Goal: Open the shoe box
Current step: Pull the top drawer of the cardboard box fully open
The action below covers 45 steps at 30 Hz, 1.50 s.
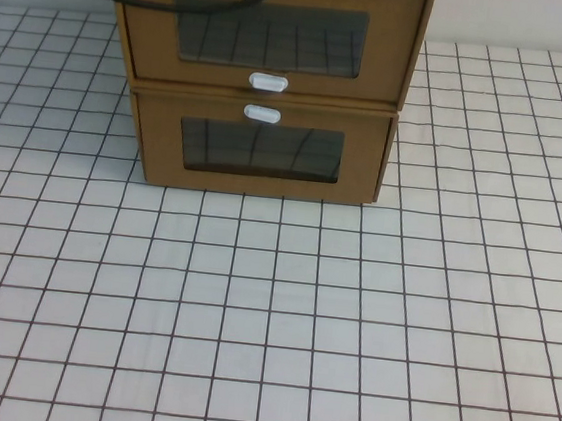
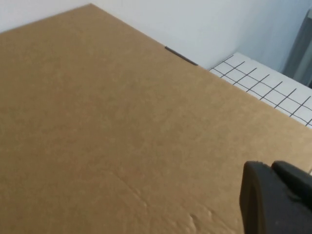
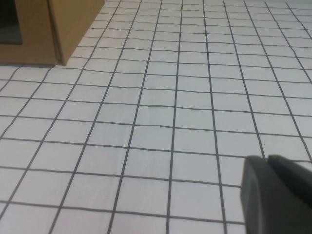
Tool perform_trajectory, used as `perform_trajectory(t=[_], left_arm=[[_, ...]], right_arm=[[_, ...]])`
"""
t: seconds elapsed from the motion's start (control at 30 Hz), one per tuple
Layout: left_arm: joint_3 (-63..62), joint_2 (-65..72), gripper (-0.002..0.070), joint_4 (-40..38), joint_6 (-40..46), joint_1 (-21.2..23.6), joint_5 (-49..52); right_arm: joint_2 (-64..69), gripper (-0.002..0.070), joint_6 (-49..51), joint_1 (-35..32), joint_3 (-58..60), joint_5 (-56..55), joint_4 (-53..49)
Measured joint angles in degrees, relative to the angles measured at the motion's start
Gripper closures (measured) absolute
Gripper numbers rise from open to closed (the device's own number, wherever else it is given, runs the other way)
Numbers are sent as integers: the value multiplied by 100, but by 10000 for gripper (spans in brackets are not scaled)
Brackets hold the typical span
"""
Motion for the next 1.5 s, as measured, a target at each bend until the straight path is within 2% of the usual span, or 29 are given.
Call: perform_trajectory(t=[0.2, 0.6, 0.7, 0.87, 1.03, 1.13, 1.27, 1.5], left_arm=[[-947, 1033, 677, 0, -232, 0, 192], [-1077, 1545, 677, -11, -254, -87, 314], [-1104, 1545, 677, 12, -254, -87, 327], [-1104, 1545, 677, 35, -298, -91, 339], [-1104, 1545, 677, 35, -311, -91, 362], [-1104, 1545, 677, 35, -311, -91, 409], [-1104, 1545, 677, 35, -311, -91, 425], [-1110, 1545, 677, 35, -311, -91, 484]], right_arm=[[0, 689, 0, 0, 0, 0, 0], [0, 689, 0, 0, 0, -183, 55], [0, 690, 0, 0, 0, -560, 721], [0, 689, 0, 0, 0, -1171, 2769], [0, 690, 0, 0, 0, -1535, 3801], [0, 689, 0, 0, -74, -1242, 4126], [388, 689, -13, 0, -861, -472, 4148], [2612, 689, -212, 0, -2717, 1546, 2945]])
